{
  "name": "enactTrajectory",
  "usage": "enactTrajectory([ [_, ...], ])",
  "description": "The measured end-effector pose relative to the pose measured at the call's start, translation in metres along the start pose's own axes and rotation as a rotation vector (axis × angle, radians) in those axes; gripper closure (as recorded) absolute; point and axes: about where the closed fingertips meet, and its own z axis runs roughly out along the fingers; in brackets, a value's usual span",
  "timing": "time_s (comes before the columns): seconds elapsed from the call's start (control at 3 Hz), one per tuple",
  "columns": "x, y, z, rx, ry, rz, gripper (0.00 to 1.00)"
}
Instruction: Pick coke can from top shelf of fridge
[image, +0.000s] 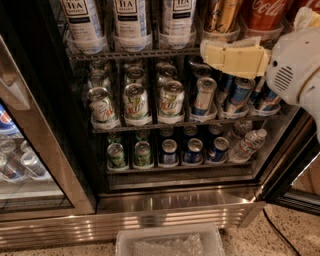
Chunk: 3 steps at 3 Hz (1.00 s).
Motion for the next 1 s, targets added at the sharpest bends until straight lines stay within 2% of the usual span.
enactTrajectory([
  [0.67, 0.0, 0.0, 0.001, 0.014, -0.005, 0.02, 0.0],
  [1.0, 0.007, -0.012, 0.006, 0.051, -0.001, 0.037, 0.0],
])
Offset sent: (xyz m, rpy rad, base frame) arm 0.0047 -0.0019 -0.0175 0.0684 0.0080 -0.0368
